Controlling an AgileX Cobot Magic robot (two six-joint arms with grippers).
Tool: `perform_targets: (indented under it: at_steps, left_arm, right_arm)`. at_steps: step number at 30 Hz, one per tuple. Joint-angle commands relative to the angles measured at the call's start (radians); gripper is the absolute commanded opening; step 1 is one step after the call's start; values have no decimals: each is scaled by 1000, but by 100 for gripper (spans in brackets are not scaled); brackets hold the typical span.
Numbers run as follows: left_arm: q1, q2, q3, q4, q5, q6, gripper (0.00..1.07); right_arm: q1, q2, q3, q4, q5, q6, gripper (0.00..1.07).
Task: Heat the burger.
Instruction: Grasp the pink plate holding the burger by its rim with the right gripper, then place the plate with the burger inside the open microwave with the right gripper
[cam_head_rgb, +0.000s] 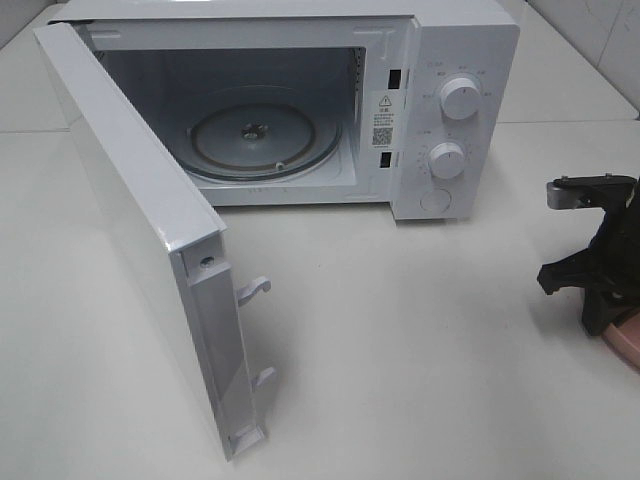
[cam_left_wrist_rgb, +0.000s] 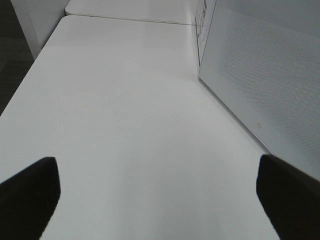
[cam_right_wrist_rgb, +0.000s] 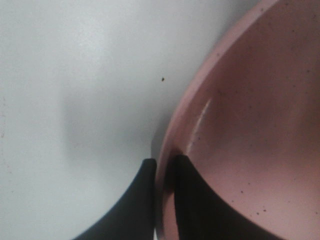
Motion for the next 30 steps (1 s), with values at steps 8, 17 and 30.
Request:
perform_targets:
  at_steps: [8, 17, 30]
  left_arm:
    - [-6, -3, 4, -11, -16, -1, 102]
    - [-6, -3, 4, -11, -16, 0, 102]
    - [-6, -3, 4, -11, -16, 1, 102]
  right_arm:
    - [27, -15, 8, -80, 69, 137, 0]
    - [84, -69, 8, -139, 136, 195, 0]
    - [218, -182, 26, -285, 204, 324, 0]
